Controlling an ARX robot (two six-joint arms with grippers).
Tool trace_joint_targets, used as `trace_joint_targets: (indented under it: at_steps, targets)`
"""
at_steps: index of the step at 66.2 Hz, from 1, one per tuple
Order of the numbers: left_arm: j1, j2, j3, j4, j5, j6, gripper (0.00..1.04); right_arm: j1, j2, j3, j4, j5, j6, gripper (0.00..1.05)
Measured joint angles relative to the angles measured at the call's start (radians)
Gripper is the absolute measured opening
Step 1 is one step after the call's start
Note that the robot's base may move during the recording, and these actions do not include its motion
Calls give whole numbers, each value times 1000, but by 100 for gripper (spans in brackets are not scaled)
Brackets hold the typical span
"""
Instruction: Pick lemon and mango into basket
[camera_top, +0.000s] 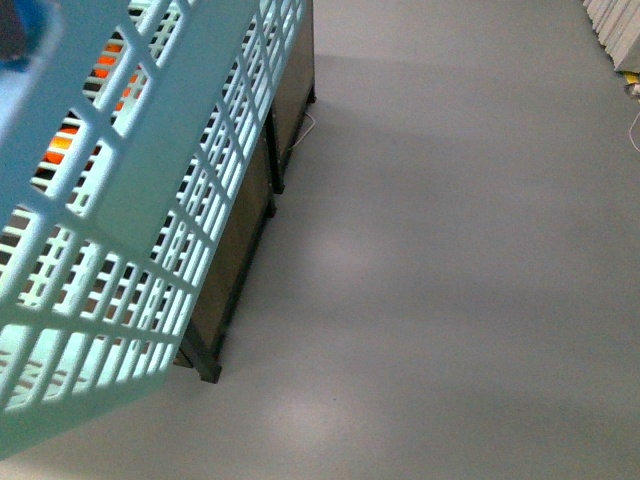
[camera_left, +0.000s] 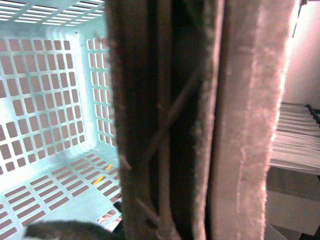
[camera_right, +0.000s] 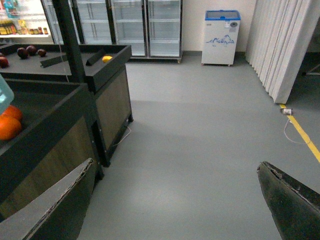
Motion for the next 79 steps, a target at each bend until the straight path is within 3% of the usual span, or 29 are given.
trace_joint_targets:
  at_steps: [79]
  targets:
    - [3, 1, 0, 0, 6, 5, 15, 0, 0, 0, 0, -3, 0, 96]
